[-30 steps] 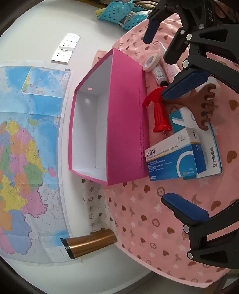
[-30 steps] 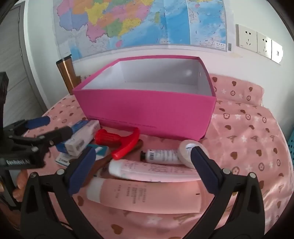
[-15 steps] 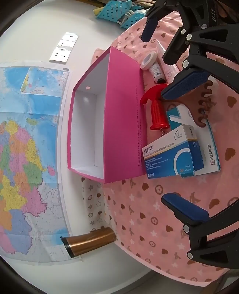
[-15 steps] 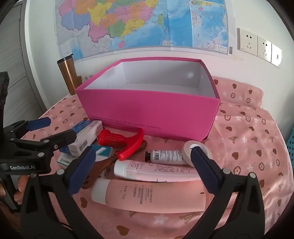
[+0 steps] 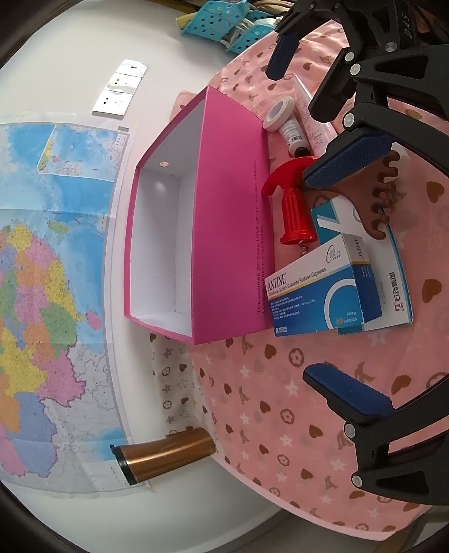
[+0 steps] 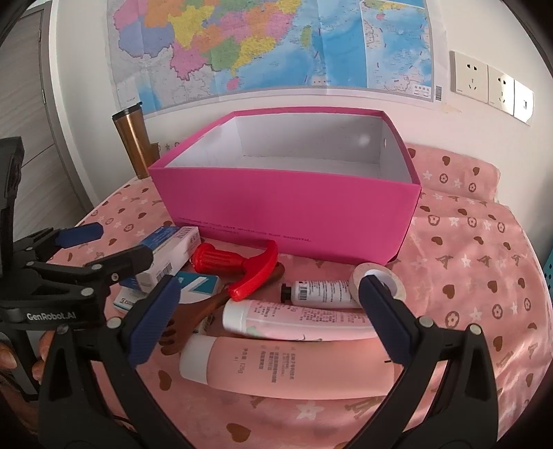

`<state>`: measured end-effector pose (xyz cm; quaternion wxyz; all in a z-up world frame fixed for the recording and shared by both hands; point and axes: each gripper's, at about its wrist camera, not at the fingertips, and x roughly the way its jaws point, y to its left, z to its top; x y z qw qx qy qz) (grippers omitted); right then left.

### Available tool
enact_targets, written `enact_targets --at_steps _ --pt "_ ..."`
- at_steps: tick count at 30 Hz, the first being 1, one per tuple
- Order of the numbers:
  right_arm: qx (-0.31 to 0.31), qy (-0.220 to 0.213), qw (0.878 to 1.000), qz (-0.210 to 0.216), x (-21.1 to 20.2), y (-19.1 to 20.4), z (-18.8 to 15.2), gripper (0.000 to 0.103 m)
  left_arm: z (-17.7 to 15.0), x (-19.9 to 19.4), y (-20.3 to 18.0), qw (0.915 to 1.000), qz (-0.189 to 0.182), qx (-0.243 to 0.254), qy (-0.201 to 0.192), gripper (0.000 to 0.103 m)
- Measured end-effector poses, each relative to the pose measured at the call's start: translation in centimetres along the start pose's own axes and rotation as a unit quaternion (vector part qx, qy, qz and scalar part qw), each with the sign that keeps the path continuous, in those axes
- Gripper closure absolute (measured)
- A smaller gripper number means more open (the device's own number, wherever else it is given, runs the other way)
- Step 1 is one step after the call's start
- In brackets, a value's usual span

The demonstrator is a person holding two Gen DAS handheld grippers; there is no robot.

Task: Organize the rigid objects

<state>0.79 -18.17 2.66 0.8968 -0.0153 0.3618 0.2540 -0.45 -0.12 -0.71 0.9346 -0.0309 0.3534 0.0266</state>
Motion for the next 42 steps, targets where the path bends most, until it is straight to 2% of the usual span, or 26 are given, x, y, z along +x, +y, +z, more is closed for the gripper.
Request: enact_targets --at_steps 42 --pt "0.004 0.000 1.000 0.013 -0.03 0.09 -0.10 0.000 -0.11 0.09 -0.26 1.0000 -0.004 -0.001 -0.001 0.000"
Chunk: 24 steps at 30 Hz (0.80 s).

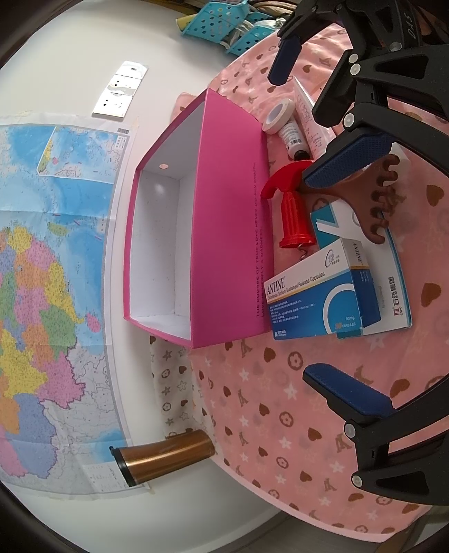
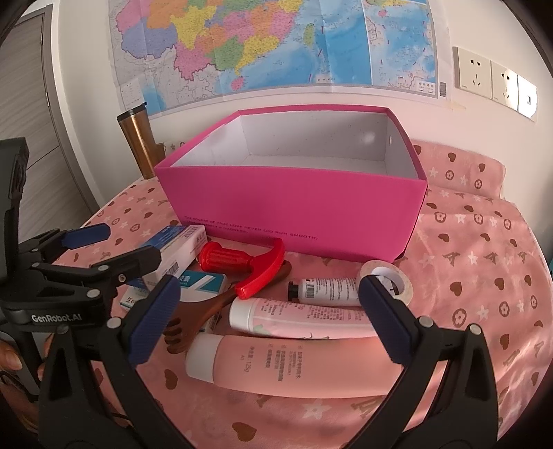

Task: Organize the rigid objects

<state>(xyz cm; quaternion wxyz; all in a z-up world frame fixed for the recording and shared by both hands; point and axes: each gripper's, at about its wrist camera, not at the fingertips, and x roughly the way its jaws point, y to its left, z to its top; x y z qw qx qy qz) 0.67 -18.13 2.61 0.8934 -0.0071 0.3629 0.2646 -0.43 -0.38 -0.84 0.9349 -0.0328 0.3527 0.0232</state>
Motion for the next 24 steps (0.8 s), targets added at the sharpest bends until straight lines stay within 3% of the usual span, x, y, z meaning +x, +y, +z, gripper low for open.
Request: enact_targets --at_steps 18,24 --pt "-0.005 0.007 1.000 0.023 0.1 0.5 -0.3 0.000 -0.1 -0.2 0.3 1.0000 -0.001 0.000 -0.003 0.000" --pt "-0.013 0.027 0.998 0.063 0.7 1.3 -0.3 0.009 0.4 -0.4 3.8 0.9994 -0.011 -0.031 -0.010 0.000"
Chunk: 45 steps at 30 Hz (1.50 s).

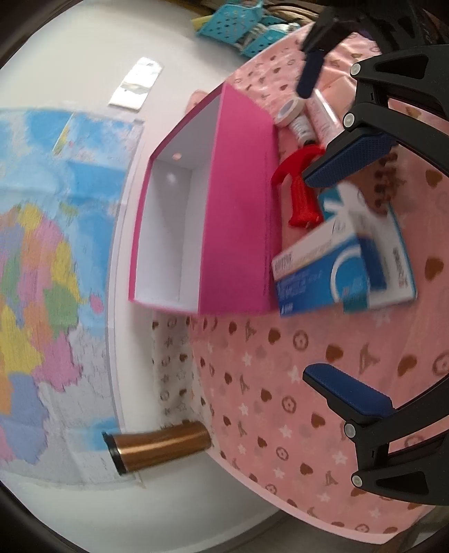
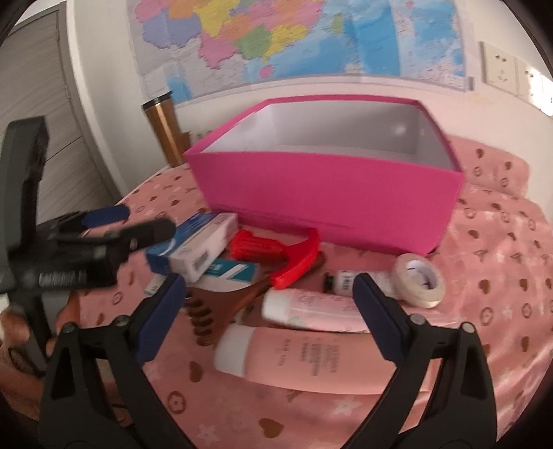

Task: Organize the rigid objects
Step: 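Move the right tool to the blue ANTINE box and close its fingers on it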

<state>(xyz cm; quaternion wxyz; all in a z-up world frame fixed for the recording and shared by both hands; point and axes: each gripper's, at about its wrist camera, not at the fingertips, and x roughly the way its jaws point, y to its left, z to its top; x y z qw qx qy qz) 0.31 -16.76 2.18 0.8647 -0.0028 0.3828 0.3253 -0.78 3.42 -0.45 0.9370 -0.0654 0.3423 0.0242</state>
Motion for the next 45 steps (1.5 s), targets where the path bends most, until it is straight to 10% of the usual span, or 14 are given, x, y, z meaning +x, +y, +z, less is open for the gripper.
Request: enact_targets --at_steps 13,27,37,45 --pt "-0.072 0.049 0.993 0.078 2.9 4.8 -0.1 0.044 -2.1 1.1 2.5 0.9906 -0.119 -0.001 0.068 0.014" --pt "-0.052 0.069 0.996 0.038 3.1 1.9 -0.2 0.045 -1.5 1.9 -2.0 0.9562 -0.278 0.017 0.091 0.017" --pt "-0.023 0.070 0.995 0.069 3.6 1.5 0.9 0.060 0.6 1.5 3.4 0.9862 -0.160 0.004 0.041 0.017" --pt "0.011 0.090 0.991 0.095 5.7 1.7 1.7 0.060 1.2 6.9 5.8 0.9820 -0.156 0.001 0.106 0.040"
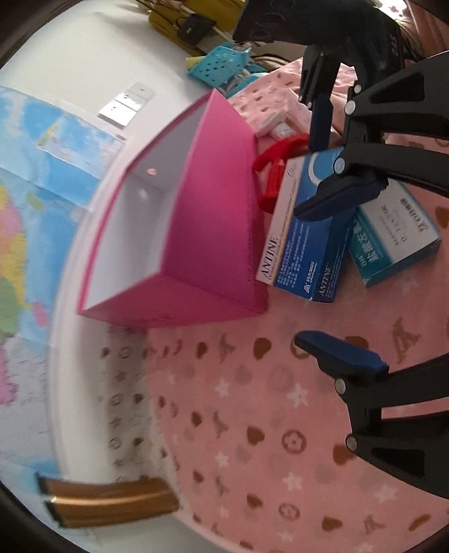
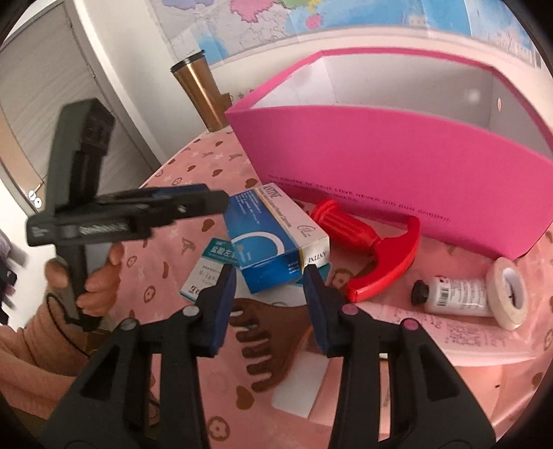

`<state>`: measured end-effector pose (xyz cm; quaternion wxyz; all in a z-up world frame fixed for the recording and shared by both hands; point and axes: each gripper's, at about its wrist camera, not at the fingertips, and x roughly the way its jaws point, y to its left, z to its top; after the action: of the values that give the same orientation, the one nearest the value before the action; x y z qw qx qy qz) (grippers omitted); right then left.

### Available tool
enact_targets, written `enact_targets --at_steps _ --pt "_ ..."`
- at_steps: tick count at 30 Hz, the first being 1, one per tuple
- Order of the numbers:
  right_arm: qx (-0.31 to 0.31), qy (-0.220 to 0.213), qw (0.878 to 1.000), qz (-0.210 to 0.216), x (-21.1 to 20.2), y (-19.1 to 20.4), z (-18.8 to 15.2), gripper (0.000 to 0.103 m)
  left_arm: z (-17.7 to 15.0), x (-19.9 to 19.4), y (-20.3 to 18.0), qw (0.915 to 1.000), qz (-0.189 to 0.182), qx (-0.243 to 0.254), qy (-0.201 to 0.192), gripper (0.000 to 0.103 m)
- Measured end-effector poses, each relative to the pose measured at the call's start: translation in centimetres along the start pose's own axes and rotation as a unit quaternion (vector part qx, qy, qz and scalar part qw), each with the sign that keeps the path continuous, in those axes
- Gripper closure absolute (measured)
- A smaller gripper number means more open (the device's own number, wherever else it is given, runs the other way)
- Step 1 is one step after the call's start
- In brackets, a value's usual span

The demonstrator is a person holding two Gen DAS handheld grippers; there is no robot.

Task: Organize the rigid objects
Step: 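Move the right tool to the blue ANTINE box and close its fingers on it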

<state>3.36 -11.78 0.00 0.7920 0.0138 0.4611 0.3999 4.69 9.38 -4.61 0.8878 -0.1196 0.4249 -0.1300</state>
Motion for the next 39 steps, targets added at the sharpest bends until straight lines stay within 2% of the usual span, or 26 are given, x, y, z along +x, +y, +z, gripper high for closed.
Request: enact_targets --at_steps 4,8,11,15,22,35,39 --pt "0.021 0.005 1.000 0.008 0.5 -0.6 0.1 0.060 0.4 0.8 0.6 0.9996 -0.026 -0.006 0.005 0.046" --pt "0.034 0.003 0.999 0.014 0.7 -1.0 0.3 0.060 0.5 1.0 -0.1 0.9980 -0.059 0.008 0.021 0.046" --pt "0.039 0.002 0.999 0.015 1.1 -1.1 0.6 0.059 0.6 0.7 -0.5 0.9980 -0.056 0.018 0.024 0.046" --pt "0.045 0.002 0.999 0.014 1.3 -1.3 0.8 0.058 0.4 0.5 0.2 0.9967 -0.074 0.011 0.032 0.044" --pt "0.050 0.005 0.999 0.000 2.1 -0.7 1.3 0.049 0.6 0.7 0.2 0.9968 -0.071 0.010 0.037 0.043" --pt "0.000 -0.021 1.000 -0.004 0.1 0.2 1.1 0.049 -1.8 -1.9 -2.4 0.9977 -0.062 0.017 0.022 0.043" --pt "-0.016 -0.010 1.000 0.005 -0.5 0.6 0.3 0.049 -3.1 -2.4 -3.1 0.9972 -0.067 0.020 0.025 0.044"
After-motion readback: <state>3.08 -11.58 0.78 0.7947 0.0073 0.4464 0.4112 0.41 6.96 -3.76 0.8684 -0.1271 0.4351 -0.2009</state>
